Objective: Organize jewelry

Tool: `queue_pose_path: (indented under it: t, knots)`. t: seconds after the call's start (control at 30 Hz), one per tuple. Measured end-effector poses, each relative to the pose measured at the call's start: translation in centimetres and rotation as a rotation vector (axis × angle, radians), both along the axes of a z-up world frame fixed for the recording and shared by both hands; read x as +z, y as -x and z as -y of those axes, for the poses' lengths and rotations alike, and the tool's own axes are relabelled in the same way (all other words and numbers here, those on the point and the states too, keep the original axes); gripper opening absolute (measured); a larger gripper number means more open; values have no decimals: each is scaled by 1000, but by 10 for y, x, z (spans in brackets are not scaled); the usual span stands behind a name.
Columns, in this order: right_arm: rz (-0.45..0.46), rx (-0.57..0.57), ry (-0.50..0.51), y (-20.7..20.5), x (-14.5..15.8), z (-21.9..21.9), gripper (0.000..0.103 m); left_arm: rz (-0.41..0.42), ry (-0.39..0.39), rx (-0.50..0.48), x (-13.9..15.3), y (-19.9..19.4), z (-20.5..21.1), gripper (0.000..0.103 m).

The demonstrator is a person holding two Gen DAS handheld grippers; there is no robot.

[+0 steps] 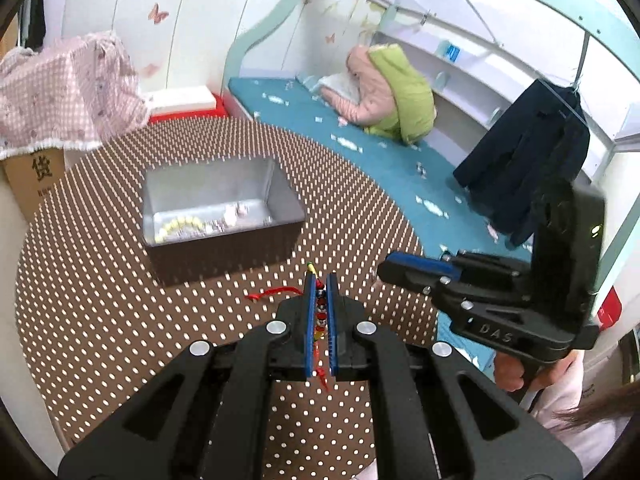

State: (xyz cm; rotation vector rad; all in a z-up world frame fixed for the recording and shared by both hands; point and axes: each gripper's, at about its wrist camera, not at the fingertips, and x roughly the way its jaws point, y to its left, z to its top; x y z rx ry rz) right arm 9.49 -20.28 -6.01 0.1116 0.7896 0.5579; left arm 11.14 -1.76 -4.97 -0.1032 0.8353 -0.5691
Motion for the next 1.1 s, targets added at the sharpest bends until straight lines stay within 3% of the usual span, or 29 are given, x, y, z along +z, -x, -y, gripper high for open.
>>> queue_pose_path:
  t: [0.43, 0.73, 1.0, 1.1]
  knots:
    - [111, 42, 0, -26, 41, -14, 14, 108, 18, 90, 37, -19, -33, 5]
    - [122, 87, 9, -64, 49, -41, 15, 73, 57, 117, 32, -63, -50, 5]
    - [53, 104, 27, -95, 30, -55, 16, 35, -36, 125, 10, -93, -47, 6]
    - [32, 87, 26, -101, 27, -53, 29, 24, -71, 131, 2, -96, -47, 19]
